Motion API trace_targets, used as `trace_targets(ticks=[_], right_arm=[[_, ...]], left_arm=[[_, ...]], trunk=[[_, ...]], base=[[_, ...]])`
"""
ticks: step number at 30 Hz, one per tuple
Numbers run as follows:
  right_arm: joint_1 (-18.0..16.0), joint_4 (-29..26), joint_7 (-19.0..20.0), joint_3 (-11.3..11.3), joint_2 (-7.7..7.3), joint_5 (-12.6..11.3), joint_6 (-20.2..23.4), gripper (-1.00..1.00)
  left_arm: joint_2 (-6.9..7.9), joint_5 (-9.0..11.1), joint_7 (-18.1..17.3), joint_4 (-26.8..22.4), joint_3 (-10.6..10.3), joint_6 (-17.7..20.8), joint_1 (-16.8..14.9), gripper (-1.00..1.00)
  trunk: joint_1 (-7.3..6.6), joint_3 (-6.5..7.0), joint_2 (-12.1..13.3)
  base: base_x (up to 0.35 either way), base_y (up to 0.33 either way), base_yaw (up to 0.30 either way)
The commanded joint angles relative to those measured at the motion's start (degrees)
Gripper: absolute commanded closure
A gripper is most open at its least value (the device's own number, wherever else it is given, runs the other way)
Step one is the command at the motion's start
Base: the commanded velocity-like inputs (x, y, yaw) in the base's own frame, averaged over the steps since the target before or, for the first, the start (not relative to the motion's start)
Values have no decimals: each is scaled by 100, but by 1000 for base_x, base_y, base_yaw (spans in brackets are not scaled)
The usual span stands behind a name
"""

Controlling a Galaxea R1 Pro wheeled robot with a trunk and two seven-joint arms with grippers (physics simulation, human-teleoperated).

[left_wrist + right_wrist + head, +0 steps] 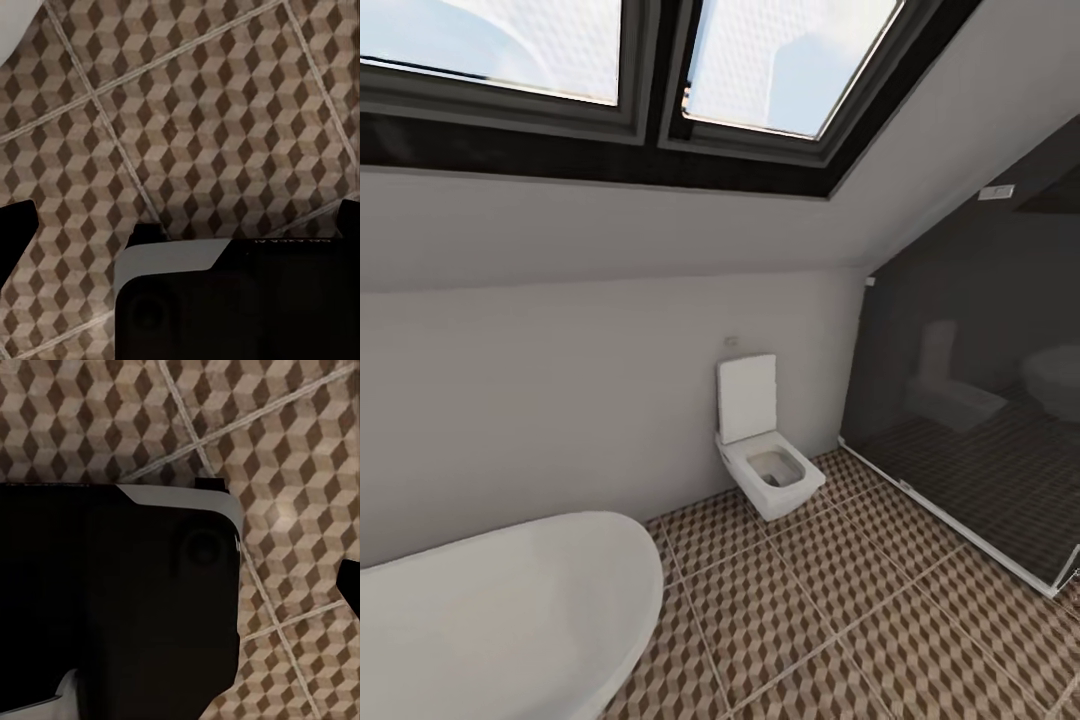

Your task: Take the four mousetraps from the cabinet in the bathroom and place them on the bathroom floor. Make sure all four end up on the same floor surface, and ensure that at least two of them are either under or directly next to the same bathroom sink.

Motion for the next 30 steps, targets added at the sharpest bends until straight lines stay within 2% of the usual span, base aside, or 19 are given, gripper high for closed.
trace_targets(ticks=[1,9,22,30], right_arm=[[-10,19,20,48,1,-61,-28,-100],[-10,19,20,48,1,-61,-23,-100],[-10,19,20,48,1,-61,-26,-100],[-10,19,20,48,1,-61,-1,-100]], left_arm=[[-1,56,14,5,-49,-20,-4,-100],[0,57,13,5,-48,-20,-4,-100],[-1,57,13,5,-48,-20,-4,-100],[-1,56,13,5,-48,-20,-4,-100]], trunk=[[2,-7,-8],[2,11,-8],[2,16,-8],[2,16,-8]], base=[[0,0,-277],[0,0,-247],[0,0,-70],[0,0,-210]])
